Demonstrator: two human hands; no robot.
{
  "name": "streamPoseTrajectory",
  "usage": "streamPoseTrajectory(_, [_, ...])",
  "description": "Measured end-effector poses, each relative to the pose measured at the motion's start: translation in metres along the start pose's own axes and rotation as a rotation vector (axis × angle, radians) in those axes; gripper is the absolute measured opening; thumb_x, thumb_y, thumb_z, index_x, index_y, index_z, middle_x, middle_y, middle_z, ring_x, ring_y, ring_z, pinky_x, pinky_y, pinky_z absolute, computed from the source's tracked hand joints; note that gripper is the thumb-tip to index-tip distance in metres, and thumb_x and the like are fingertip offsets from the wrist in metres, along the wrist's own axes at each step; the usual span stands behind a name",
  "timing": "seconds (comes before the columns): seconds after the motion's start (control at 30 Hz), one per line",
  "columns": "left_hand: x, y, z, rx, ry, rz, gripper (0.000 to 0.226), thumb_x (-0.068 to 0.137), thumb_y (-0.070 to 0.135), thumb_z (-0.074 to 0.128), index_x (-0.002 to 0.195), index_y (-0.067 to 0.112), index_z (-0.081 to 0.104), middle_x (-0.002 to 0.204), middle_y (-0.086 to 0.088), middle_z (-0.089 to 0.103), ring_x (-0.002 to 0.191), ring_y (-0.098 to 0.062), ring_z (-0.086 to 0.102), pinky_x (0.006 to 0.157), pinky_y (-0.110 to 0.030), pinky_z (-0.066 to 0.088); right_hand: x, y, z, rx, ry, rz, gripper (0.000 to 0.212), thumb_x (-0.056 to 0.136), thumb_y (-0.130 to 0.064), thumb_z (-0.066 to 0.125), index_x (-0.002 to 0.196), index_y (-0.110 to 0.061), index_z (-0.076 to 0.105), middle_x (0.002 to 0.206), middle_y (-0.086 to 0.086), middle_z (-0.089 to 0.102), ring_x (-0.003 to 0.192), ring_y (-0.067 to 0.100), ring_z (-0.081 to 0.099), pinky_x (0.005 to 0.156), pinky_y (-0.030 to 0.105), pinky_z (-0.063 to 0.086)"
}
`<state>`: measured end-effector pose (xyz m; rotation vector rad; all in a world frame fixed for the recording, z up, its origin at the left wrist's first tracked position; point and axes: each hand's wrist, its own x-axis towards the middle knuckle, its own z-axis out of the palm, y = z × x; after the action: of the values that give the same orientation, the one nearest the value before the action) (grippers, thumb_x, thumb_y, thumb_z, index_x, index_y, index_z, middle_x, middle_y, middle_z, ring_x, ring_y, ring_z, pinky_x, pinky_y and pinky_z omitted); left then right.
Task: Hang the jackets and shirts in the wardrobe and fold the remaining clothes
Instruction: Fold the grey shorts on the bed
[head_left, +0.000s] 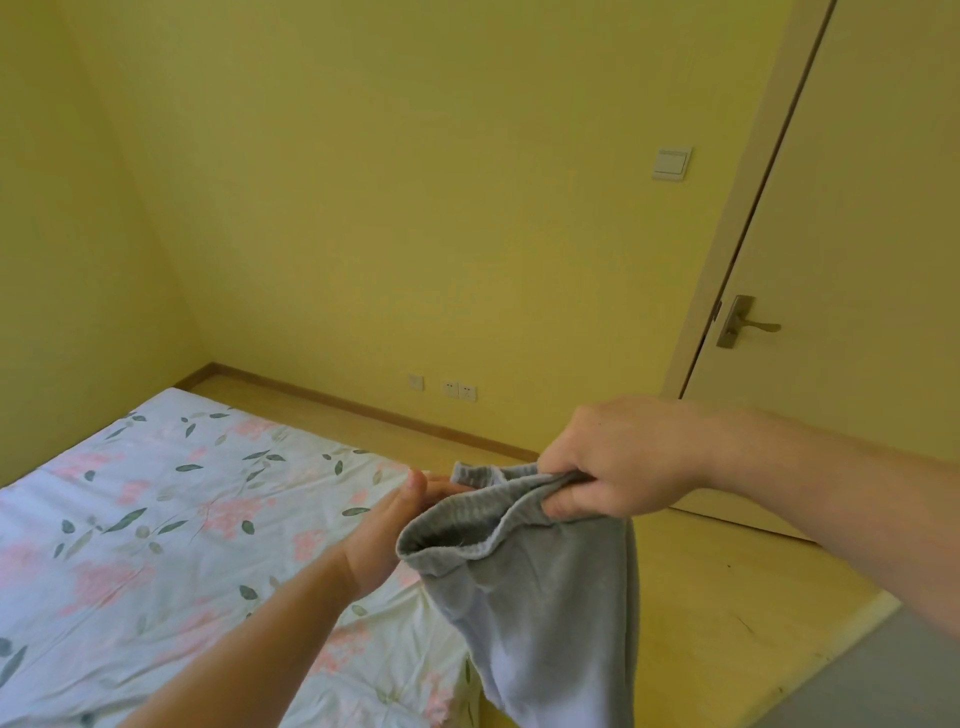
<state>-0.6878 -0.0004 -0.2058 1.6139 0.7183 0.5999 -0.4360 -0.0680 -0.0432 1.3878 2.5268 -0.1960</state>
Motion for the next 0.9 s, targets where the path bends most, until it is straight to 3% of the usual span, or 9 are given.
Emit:
streamPoseTrajectory(0.07, [-0.007,0.004,0.001,0.077,-0.031,0.059,0.105,0.075,0.098,0.023,0.125,0.02,0.071,0.128,-0.007,0.063,0.123,-0.031,0.059,0.107,-0.054,0.047,-0.001,0.005,-0.002,0.021,-0.013,0.032,0.035,0.098,-0.057,0.05,0.077,-0.03,0.054,0.072,-0.011,0.059,0.063,0.008,0.055,0.058,0.031,0.046])
streamPoseTrajectory(0.13, [-0.013,0.011,0.003,0.174,-0.079,0.111,0.103,0.069,0.1,0.036,0.127,0.023,0.07,0.127,-0.003,0.06,0.121,-0.025,0.059,0.104,-0.047,0.05,-0.003,0.01,-0.003,0.047,-0.016,0.057,0.034,0.098,-0.056,0.05,0.076,-0.031,0.055,0.073,-0.012,0.06,0.064,0.007,0.055,0.058,0.029,0.045])
streamPoseTrajectory(0.27, [-0.015,0.026,0.006,0.146,-0.139,0.097,0.101,0.057,0.066,0.088,0.141,0.019,0.057,0.131,0.004,0.052,0.129,-0.017,0.057,0.11,-0.036,0.048,-0.004,0.017,-0.001,0.052,-0.008,0.086,0.034,0.099,-0.056,0.05,0.078,-0.03,0.057,0.073,-0.011,0.061,0.061,0.006,0.052,0.056,0.026,0.041])
streamPoseTrajectory(0.33, [-0.013,0.033,0.003,0.26,-0.132,0.109,0.1,0.056,0.053,0.094,0.142,0.024,0.054,0.131,0.013,0.049,0.129,-0.011,0.054,0.112,-0.032,0.045,-0.005,0.02,0.001,0.046,-0.002,0.103,0.034,0.098,-0.056,0.051,0.079,-0.029,0.058,0.073,-0.011,0.061,0.06,0.004,0.052,0.055,0.025,0.041])
streamPoseTrajectory(0.43, [-0.008,0.043,0.0,0.56,-0.14,0.142,0.093,0.059,0.054,0.095,0.139,0.042,0.05,0.13,0.021,0.043,0.123,0.001,0.049,0.105,-0.016,0.044,-0.007,0.026,0.005,0.095,0.008,0.133,0.031,0.099,-0.055,0.052,0.081,-0.031,0.06,0.072,-0.013,0.061,0.06,0.001,0.052,0.054,0.022,0.038])
streamPoseTrajectory(0.5, [-0.002,0.046,0.003,0.667,-0.053,0.17,0.07,0.068,0.053,0.089,0.129,0.046,0.056,0.128,0.024,0.045,0.116,0.005,0.051,0.1,-0.015,0.047,-0.007,0.031,0.007,0.123,0.017,0.143,0.03,0.099,-0.055,0.052,0.081,-0.033,0.061,0.074,-0.013,0.062,0.061,0.003,0.053,0.055,0.023,0.04])
streamPoseTrajectory(0.57, [0.005,0.05,0.005,0.631,0.077,0.196,0.032,0.083,0.045,0.08,0.112,0.037,0.07,0.122,0.019,0.057,0.107,0.001,0.059,0.098,-0.031,0.054,-0.008,0.034,0.01,0.148,0.042,0.147,0.03,0.099,-0.055,0.052,0.08,-0.033,0.06,0.075,-0.012,0.062,0.062,0.005,0.053,0.056,0.024,0.041])
streamPoseTrajectory(0.63, [0.011,0.056,0.001,0.494,0.153,0.184,0.012,0.092,0.033,0.073,0.101,0.026,0.077,0.112,0.011,0.069,0.103,-0.009,0.066,0.095,-0.042,0.056,-0.011,0.036,0.012,0.182,0.071,0.142,0.029,0.098,-0.055,0.052,0.078,-0.035,0.058,0.077,-0.012,0.062,0.063,0.004,0.054,0.056,0.023,0.04])
streamPoseTrajectory(0.9, [0.033,0.089,-0.037,0.093,0.172,0.05,0.036,0.067,0.026,0.087,0.095,0.005,0.08,0.108,-0.017,0.074,0.106,-0.034,0.071,0.097,-0.049,0.057,-0.028,0.034,0.004,0.296,0.037,0.053,0.028,0.096,-0.054,0.059,0.078,-0.032,0.059,0.073,-0.02,0.06,0.063,0.001,0.052,0.055,0.018,0.041])
